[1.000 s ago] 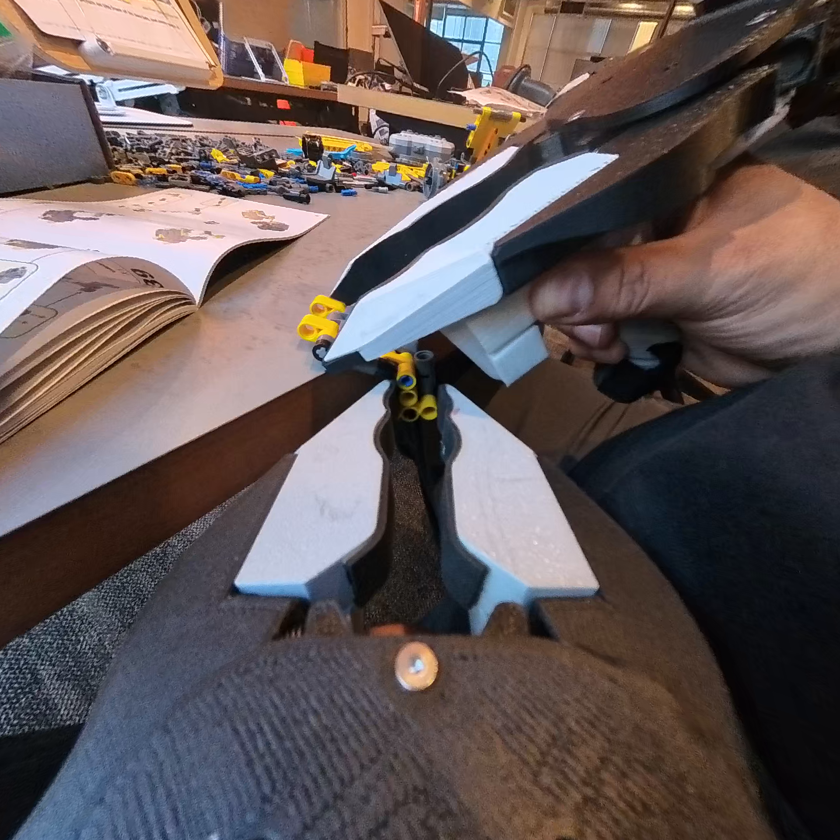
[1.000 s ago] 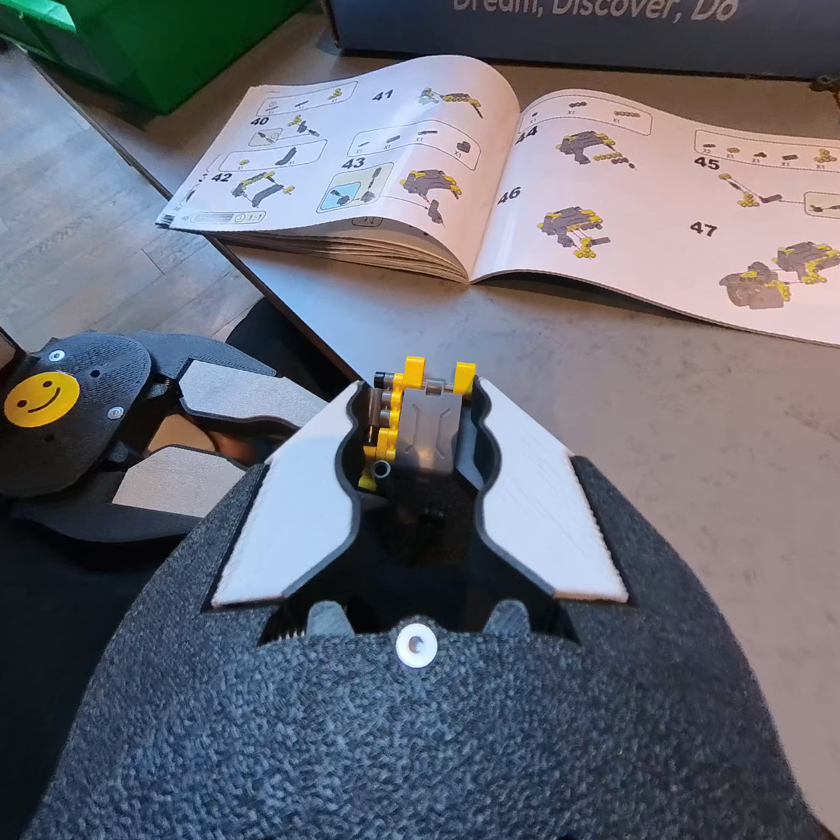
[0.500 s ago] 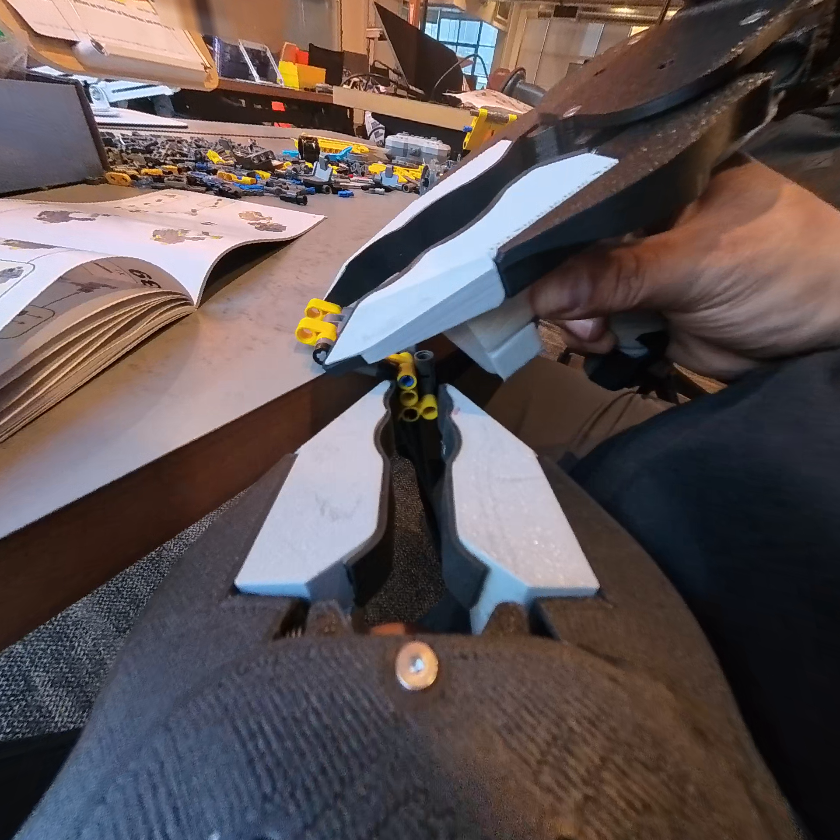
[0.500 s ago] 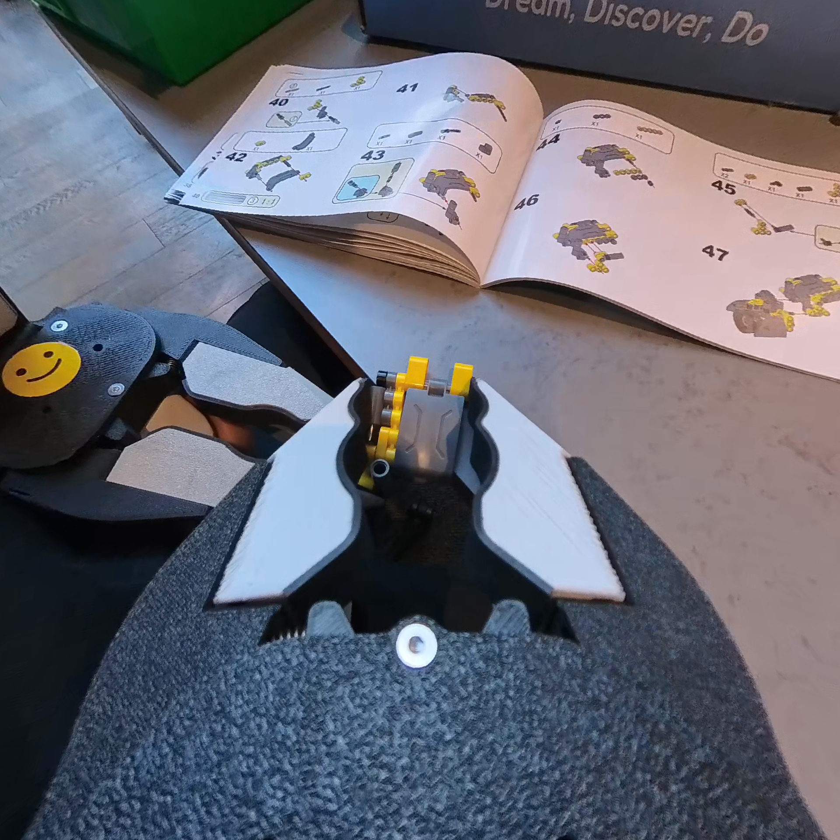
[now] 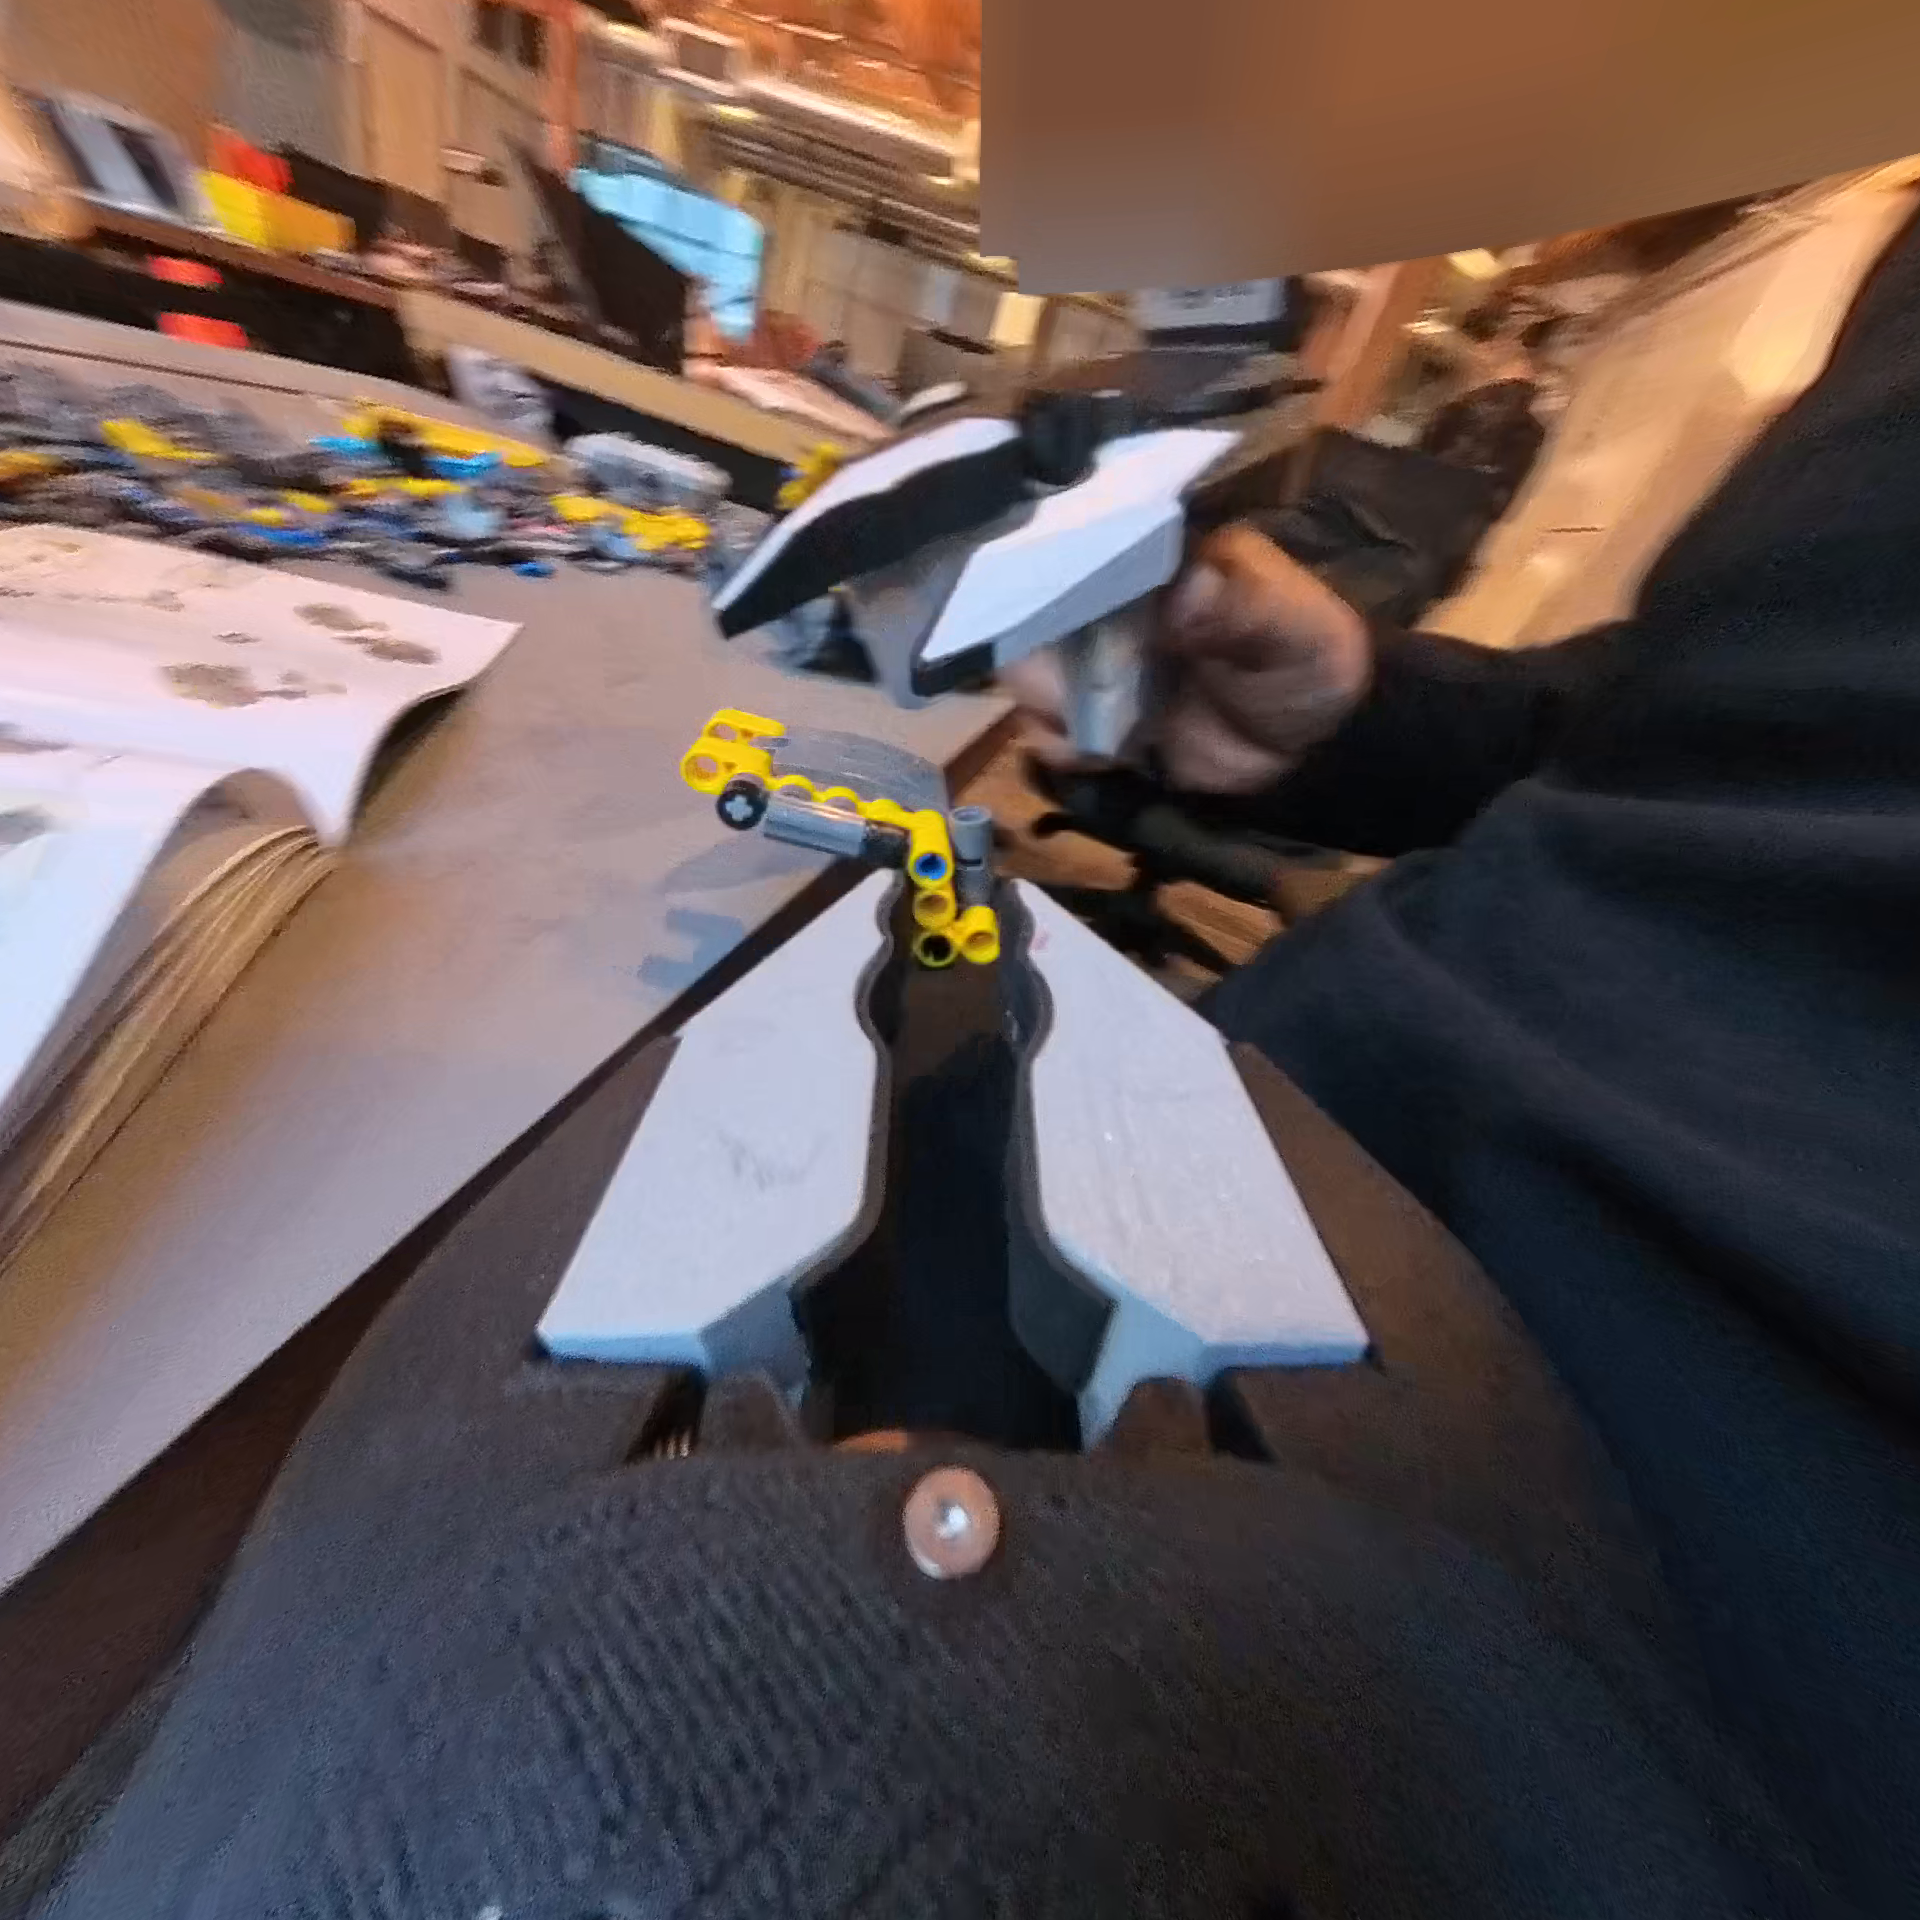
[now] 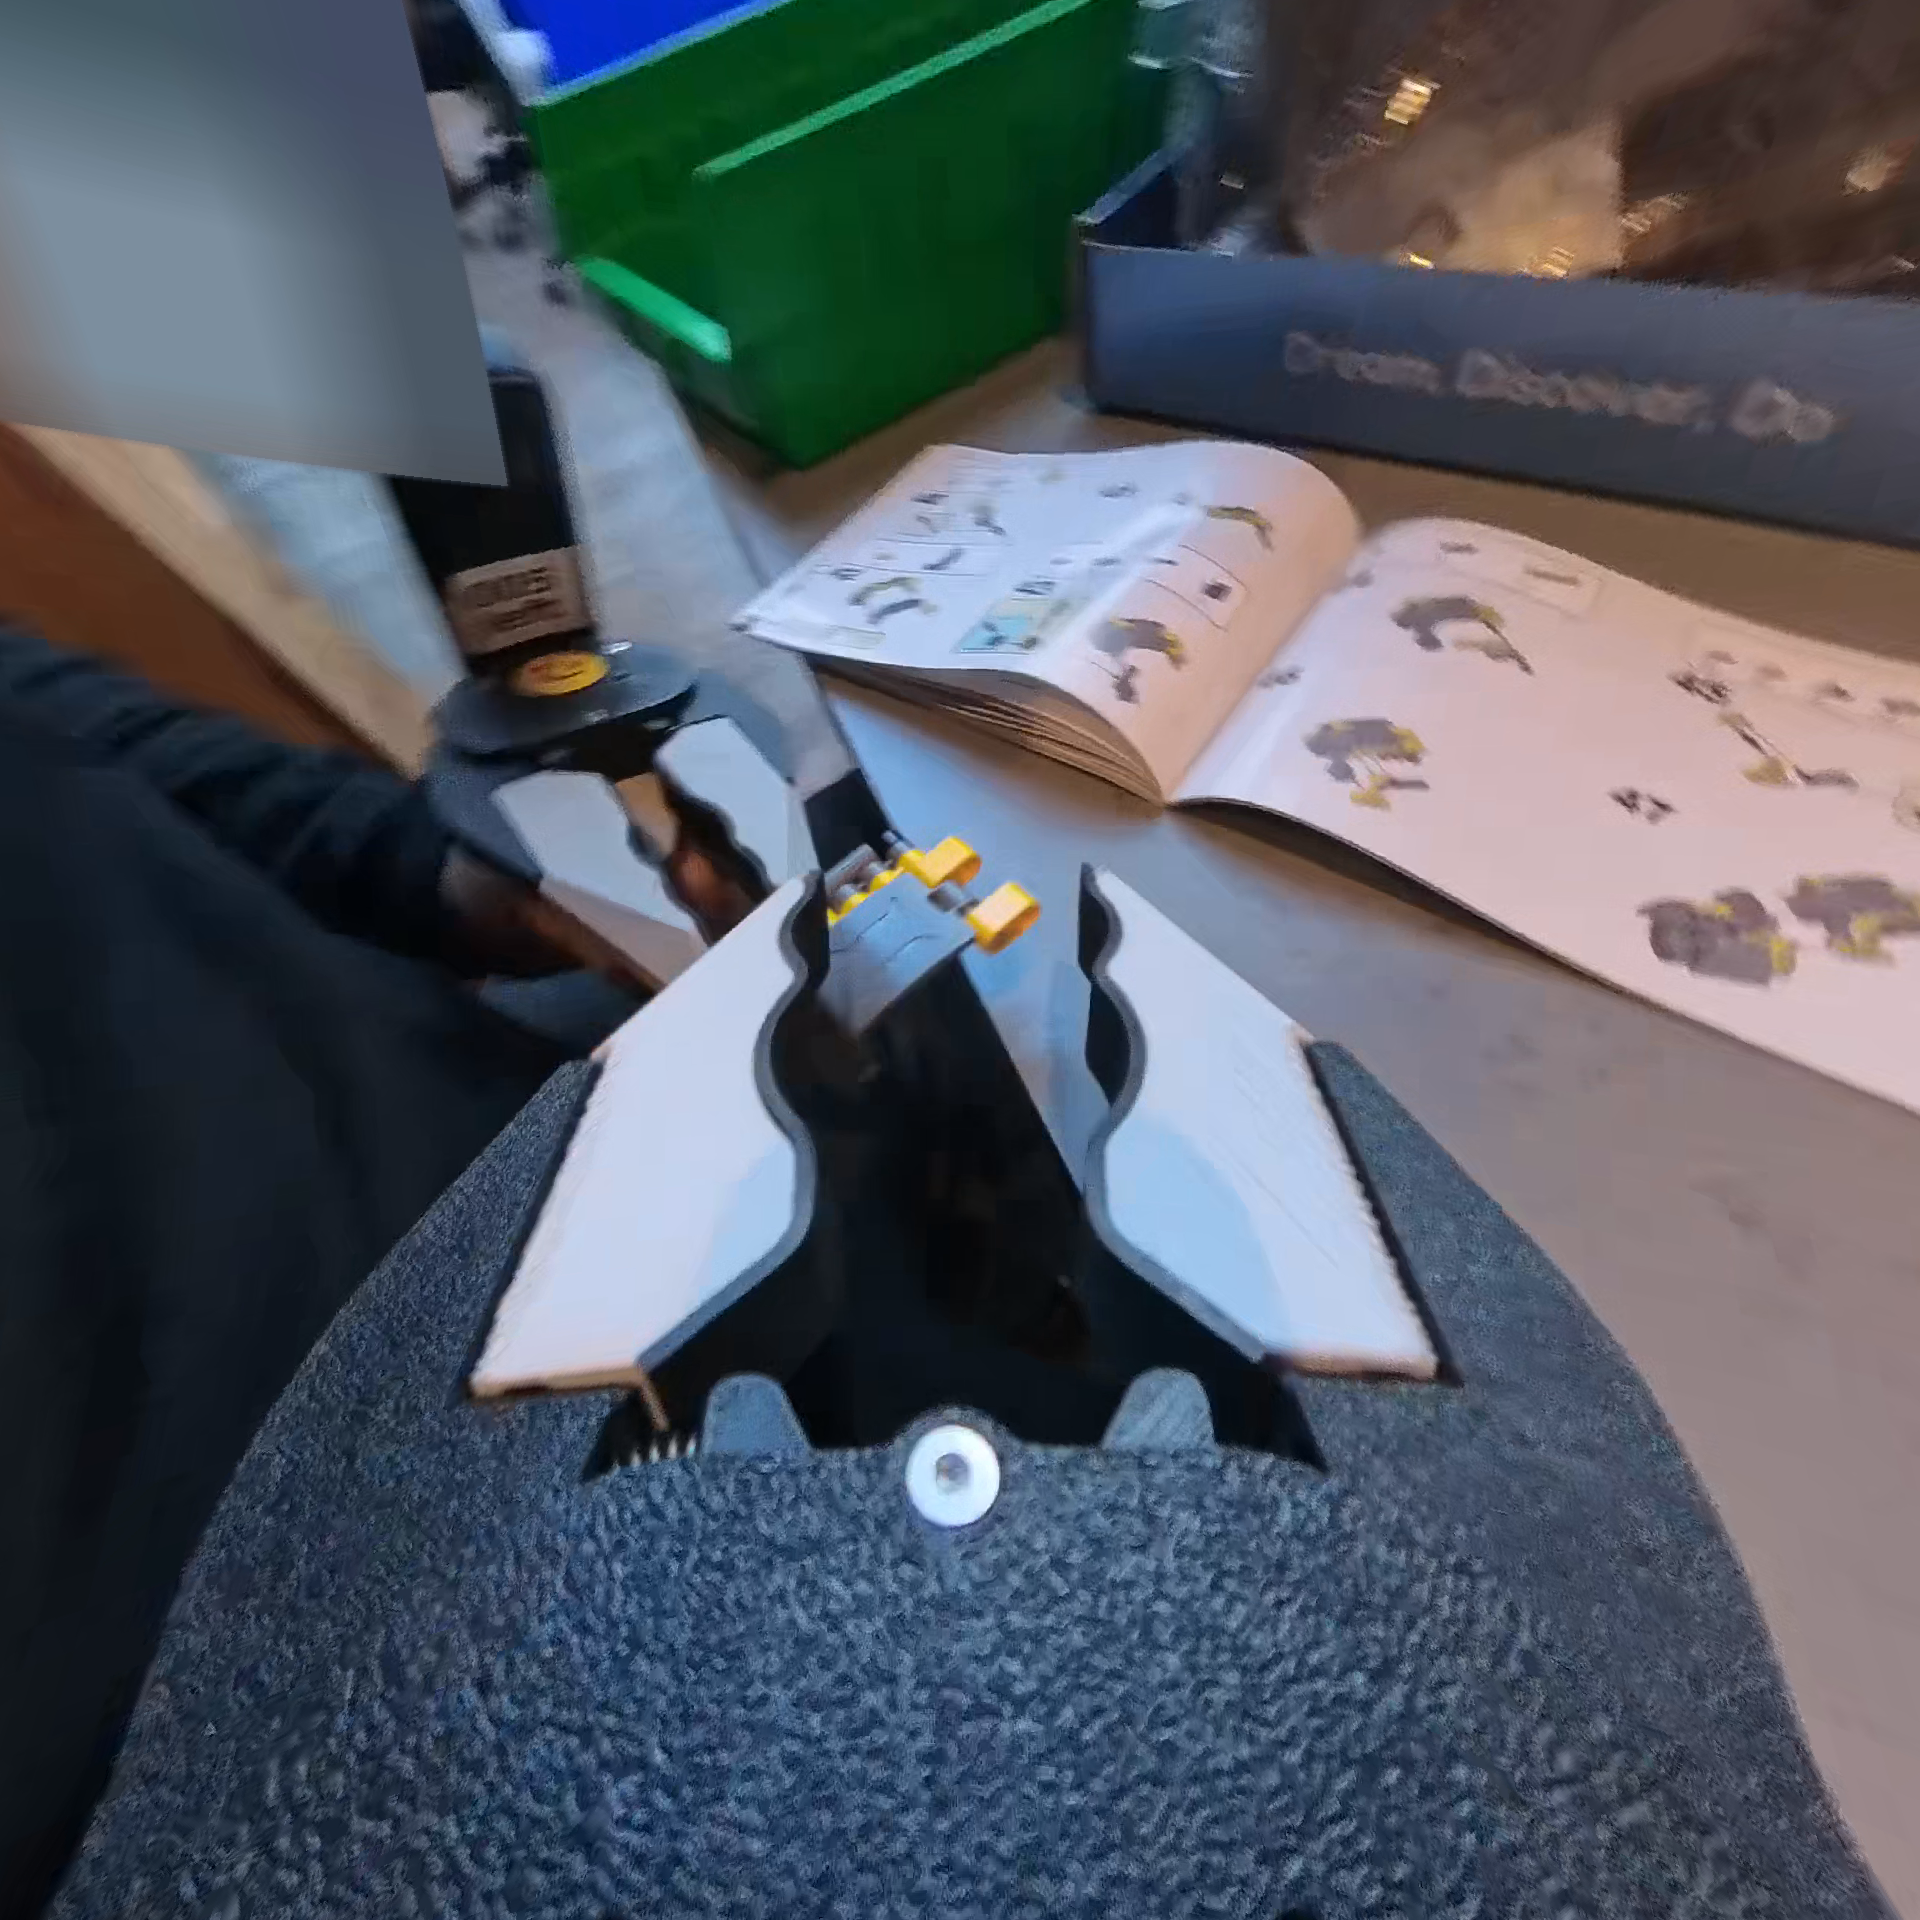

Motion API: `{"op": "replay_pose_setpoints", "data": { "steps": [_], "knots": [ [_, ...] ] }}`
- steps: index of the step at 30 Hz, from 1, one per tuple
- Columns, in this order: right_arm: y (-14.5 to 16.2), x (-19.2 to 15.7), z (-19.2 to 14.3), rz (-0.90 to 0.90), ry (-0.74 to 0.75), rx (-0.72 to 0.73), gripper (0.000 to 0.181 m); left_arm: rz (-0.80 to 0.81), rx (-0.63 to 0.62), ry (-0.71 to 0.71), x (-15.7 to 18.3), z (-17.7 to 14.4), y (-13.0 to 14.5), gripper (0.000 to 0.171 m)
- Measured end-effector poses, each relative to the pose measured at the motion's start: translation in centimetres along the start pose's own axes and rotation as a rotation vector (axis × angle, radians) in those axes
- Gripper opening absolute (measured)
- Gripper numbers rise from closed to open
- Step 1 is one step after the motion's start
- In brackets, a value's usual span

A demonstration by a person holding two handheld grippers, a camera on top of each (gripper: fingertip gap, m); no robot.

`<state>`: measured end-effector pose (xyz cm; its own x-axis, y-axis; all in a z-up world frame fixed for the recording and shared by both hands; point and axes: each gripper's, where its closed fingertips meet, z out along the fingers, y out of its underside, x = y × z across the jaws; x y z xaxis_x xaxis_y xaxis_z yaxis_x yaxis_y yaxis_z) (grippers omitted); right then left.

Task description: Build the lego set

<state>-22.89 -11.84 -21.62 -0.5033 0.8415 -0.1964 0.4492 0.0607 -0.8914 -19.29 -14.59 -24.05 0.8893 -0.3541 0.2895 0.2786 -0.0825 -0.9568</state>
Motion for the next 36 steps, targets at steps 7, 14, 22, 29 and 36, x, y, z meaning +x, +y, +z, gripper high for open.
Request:
{"op": "replay_pose_setpoints", "data": {
  "steps": [7, 14, 22, 29, 36],
  "knots": [
    [0.5, -3.4, -4.1, -0.225, -0.504, -0.102, 0.063, -0.105, -0.007, 0.509, 6.3, -2.0, -1.7, 0.016],
    [0.5, -8.7, -5.1, -0.452, -0.888, -0.220, 0.057, -0.102, -0.101, 0.751, 9.6, -3.1, -1.8, 0.016],
    [1.9, -10.5, -4.9, -0.545, -1.003, -0.267, 0.031, -0.121, -0.099, 0.805, 10.4, -3.9, -1.7, 0.015],
    [2.6, -11.3, -5.2, -0.529, -1.078, -0.324, 0.029, -0.142, -0.113, 0.877, 11.2, -4.1, -1.1, 0.015],
    [2.4, -11.4, -4.9, -0.481, -1.079, -0.330, 0.028, -0.227, -0.106, 0.879, 11.0, -4.4, -1.6, 0.015]
  ]
}}
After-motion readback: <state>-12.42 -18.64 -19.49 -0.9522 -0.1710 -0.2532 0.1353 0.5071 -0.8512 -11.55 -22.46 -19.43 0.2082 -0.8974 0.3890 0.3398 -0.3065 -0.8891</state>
